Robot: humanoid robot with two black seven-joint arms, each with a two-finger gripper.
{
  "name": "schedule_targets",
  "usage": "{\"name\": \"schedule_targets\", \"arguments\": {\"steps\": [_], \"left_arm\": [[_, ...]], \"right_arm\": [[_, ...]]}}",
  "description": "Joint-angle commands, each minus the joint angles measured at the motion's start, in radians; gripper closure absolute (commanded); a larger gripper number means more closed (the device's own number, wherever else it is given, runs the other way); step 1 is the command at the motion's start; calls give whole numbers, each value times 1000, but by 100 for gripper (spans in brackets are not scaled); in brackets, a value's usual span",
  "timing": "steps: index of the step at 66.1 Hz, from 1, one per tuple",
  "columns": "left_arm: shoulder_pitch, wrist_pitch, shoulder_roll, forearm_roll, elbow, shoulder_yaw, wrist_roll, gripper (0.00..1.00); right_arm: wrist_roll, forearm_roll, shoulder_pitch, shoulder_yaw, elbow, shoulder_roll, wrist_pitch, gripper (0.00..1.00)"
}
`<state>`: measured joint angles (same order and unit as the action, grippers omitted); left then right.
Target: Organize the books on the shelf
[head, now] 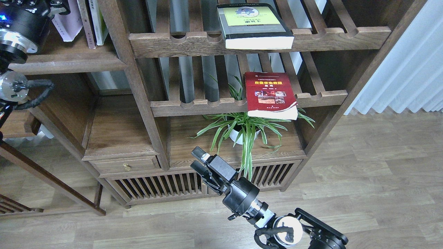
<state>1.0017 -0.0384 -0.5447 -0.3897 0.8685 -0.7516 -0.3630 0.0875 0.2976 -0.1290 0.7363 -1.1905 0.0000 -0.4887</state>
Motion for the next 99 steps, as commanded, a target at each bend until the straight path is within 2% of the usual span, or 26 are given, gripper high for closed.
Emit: {"name": "schedule_targets", "arguments": {"steps": [1,5,9,13,17,19,20,24,28,76,99], "left_arm": [[0,-12,0,-1,-2,9,3,84],[1,-12,0,-1,-2,9,7,77],[1,-12,0,-1,1,9,10,75],[5,-12,0,-1,4,11,10,63],[5,-12,0,-1,9,11,10,59],[5,-12,-1,-4,12,11,10,54],[6,-12,-3,-5,14,11,10,48],[6,-12,-3,-5,15,9,10,46],[8,-12,-4,-5,20,8,9,38],[44,-17,2,0,122,-111,12,39],[31,-15,-8,32,251,-212,32,39]], "right_arm": [[0,0,0,0,0,0,0,2],[0,0,2,2,0,0,0,2],[0,0,3,3,0,0,0,2],[0,0,9,3,0,0,0,2],[0,0,12,2,0,0,0,2],[0,0,14,2,0,0,0,2],[0,0,14,2,0,0,0,2],[0,0,16,3,0,0,0,2],[0,0,14,3,0,0,0,2],[0,0,14,35,0,0,0,2],[0,0,15,44,-8,0,0,2]]}}
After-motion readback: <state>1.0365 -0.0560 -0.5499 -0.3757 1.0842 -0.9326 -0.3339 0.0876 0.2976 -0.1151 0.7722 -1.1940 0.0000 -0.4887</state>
